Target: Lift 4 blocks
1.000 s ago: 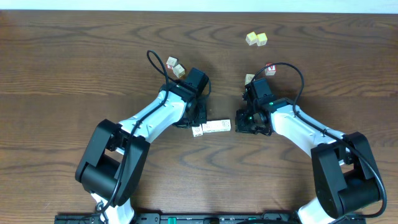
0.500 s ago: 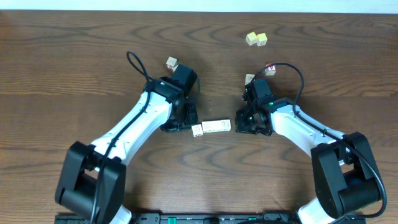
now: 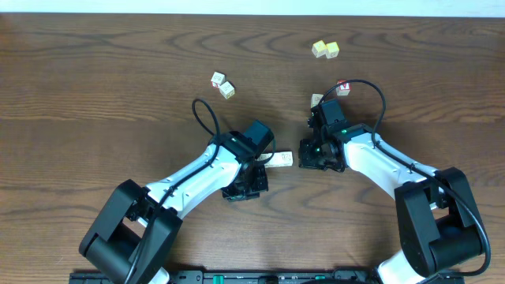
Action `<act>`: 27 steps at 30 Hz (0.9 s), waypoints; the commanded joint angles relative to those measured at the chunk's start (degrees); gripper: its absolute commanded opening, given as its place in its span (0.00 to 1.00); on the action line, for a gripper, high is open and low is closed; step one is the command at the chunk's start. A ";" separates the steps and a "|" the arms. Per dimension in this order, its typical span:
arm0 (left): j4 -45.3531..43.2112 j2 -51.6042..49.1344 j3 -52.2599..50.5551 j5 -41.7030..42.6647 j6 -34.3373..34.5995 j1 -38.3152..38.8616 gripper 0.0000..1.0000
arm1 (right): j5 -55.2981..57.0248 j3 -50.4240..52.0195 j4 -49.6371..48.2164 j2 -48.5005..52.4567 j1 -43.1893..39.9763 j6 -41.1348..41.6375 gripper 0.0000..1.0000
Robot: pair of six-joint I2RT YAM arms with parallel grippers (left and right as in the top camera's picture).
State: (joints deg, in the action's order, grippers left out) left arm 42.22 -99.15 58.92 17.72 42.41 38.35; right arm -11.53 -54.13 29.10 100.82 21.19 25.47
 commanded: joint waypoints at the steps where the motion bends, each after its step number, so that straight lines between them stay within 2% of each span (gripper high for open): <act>1: -1.84 -0.33 -0.48 -7.50 1.84 -0.22 0.07 | 0.59 -0.04 -0.09 0.24 -0.20 0.63 0.01; 8: -6.82 -1.51 -0.63 -8.37 1.77 -0.22 0.07 | 0.59 -0.04 -0.02 0.24 -0.20 0.63 0.01; 27: -8.31 -1.75 -0.63 -13.05 -0.15 -0.24 0.07 | 0.59 -0.04 0.00 0.24 -0.20 0.63 0.01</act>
State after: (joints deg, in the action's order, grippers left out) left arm 34.30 -100.25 58.83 5.98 43.24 38.35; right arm -11.53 -54.13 29.10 100.82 21.19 25.47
